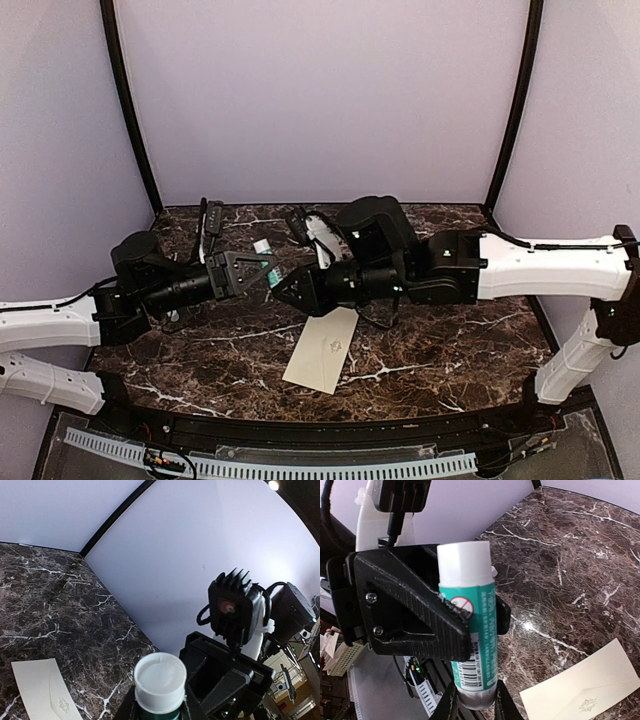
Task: Place the letter into the envelope and seal it
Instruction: Screw the solid glue.
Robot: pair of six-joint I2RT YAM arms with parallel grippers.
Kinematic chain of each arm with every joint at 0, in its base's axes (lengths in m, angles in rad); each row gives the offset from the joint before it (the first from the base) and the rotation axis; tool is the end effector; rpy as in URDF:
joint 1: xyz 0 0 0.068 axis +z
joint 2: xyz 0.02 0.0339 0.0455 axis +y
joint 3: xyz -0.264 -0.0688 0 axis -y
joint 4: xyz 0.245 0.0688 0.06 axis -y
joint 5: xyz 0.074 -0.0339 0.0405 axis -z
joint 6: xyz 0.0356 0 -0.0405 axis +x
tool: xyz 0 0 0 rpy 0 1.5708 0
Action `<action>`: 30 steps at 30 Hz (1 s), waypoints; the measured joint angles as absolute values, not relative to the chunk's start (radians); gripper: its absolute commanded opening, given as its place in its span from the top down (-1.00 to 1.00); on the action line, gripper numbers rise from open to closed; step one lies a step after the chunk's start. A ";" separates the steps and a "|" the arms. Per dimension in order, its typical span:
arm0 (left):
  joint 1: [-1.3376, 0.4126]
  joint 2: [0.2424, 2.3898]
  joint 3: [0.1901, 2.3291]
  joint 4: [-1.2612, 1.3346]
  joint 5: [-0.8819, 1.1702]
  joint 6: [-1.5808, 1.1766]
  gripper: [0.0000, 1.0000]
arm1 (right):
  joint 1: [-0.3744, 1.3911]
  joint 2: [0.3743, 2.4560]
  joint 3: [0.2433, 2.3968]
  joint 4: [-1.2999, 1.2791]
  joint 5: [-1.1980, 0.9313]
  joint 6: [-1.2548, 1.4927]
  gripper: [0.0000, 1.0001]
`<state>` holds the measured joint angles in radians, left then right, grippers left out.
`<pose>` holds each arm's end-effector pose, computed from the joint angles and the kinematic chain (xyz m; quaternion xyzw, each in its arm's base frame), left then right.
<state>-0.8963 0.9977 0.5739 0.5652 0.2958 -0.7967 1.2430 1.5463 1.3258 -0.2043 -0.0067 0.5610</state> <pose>0.1367 -0.1875 0.3045 0.1434 0.6419 -0.6235 0.4227 0.1175 0.3462 0.3372 -0.2827 0.7913 0.4271 0.3339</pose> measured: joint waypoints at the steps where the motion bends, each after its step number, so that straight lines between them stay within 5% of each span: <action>1: -0.899 1.008 0.576 0.551 0.269 -0.801 1.00 | 1.243 1.560 1.344 -0.233 0.014 0.556 0.82; 12: -0.902 1.057 0.579 0.467 0.130 -0.881 1.00 | 1.263 1.703 1.500 -0.426 0.184 0.540 0.79; 15: -0.906 1.059 0.579 0.463 0.112 -0.914 1.00 | 1.267 1.707 1.504 -0.433 0.204 0.543 0.55; 22: -0.919 1.047 0.566 0.482 0.098 -0.984 1.00 | 1.269 1.564 1.328 -0.321 0.229 0.579 -0.35; 30: -0.920 1.024 0.566 0.634 0.115 -0.998 1.00 | 1.239 1.297 0.968 0.117 0.133 0.728 -0.55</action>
